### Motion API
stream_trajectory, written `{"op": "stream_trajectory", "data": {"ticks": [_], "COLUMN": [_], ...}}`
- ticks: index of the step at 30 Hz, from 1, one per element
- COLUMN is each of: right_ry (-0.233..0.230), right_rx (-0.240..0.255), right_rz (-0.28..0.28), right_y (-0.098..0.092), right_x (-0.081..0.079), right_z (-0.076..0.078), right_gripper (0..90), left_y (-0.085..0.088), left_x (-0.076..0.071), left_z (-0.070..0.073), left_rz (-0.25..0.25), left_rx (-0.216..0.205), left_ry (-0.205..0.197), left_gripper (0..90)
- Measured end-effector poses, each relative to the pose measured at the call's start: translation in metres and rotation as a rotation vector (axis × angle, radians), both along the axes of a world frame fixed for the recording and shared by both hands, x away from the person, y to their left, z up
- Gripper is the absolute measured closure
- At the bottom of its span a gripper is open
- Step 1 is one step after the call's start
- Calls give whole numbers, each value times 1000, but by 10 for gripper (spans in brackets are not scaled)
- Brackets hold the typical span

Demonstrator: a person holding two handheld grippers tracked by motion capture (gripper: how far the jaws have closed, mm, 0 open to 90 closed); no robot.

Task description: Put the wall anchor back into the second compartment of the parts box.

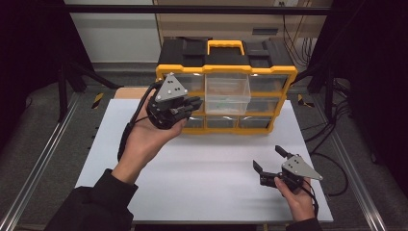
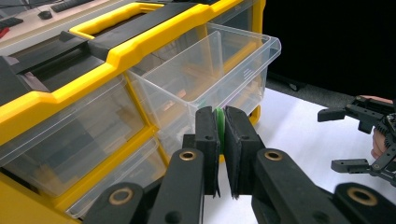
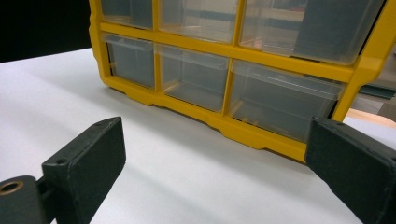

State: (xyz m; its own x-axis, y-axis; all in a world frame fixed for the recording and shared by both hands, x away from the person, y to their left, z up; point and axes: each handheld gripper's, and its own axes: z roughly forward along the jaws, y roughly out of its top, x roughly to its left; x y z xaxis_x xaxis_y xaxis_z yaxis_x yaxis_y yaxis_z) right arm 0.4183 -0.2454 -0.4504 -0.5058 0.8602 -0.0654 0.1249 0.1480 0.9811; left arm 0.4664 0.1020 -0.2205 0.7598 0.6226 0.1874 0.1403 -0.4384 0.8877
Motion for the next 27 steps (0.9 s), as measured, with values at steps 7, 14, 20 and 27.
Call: {"op": "stream_trajectory", "data": {"ticks": [7, 14, 20, 27], "right_ry": [1, -4, -9, -6], "right_rx": [-1, -2, 1, 2], "right_rz": [0, 0, 1, 1], "right_y": [0, -1, -1, 0], "right_x": [0, 0, 0, 0], "right_z": [0, 0, 0, 0], "right_gripper": [55, 55, 55, 55], "left_y": [-1, -3, -3, -4], "left_x": [-1, -2, -2, 1], "left_z": [2, 5, 6, 6], "left_rz": [0, -5, -3, -5], "left_rx": [-4, -4, -6, -15], "left_ry": [-8, -10, -10, -9], "left_gripper": [837, 837, 837, 837]}}
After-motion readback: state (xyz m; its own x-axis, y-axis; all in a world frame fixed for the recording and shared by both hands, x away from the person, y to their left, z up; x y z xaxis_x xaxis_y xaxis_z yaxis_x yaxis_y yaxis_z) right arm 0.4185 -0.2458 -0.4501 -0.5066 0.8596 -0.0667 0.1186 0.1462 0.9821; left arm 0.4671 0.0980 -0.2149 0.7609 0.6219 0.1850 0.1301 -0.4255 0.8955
